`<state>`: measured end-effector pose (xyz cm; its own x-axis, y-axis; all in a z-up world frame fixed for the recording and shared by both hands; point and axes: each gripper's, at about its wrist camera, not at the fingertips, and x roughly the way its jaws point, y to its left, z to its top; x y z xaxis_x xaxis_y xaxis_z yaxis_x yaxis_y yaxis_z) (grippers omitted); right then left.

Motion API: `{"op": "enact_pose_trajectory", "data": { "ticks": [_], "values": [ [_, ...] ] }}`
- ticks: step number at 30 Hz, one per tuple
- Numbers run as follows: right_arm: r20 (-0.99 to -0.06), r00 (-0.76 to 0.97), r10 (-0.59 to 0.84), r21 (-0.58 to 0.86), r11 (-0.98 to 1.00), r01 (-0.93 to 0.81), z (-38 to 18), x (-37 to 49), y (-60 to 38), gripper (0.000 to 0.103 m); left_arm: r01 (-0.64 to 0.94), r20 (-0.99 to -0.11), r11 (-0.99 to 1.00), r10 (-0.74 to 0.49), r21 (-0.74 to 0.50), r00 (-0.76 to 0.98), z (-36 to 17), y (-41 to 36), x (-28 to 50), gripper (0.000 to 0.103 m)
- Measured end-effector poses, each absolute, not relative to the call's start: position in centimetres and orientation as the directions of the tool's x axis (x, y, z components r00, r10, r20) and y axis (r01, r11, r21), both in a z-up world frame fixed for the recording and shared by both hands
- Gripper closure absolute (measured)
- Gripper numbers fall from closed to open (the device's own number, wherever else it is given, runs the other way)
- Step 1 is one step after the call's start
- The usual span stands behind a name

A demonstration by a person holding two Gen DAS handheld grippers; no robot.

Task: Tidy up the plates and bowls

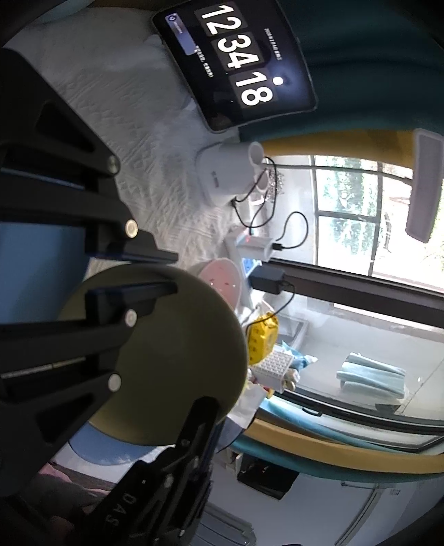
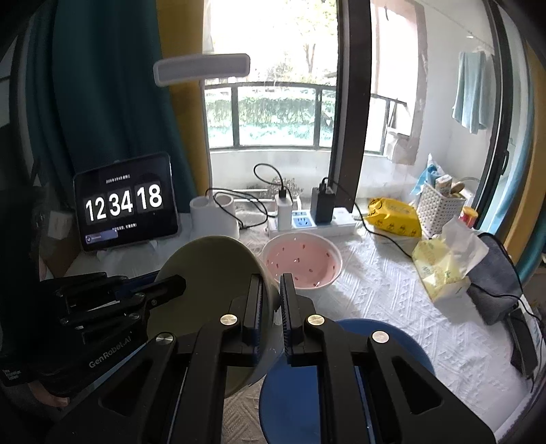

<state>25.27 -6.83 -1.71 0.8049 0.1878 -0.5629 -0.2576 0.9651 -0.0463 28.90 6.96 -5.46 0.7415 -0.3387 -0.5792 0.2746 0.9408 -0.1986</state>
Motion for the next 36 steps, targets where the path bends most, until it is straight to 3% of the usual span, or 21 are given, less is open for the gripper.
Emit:
{"op": "enact_pose_trajectory", "data": {
  "ticks": [17, 36],
  "values": [
    [-0.523, 0.833, 0.181, 0.005, 0.978, -0.21, 0.1, 23.2, -11.7, 0.092, 0.314, -0.551, 0.932, -0.36, -0.181, 0.752, -3.4, 2.3, 27.3, 0.093],
    [-0.57, 0.804, 0.169, 0.09, 0.985, -0.144, -2.3, 22.9, -19.9, 0.092, 0.345, -0.621, 0.925, -0.366, -0.16, 0.693, -4.9, -5.8, 27.0, 0.093]
  ]
}}
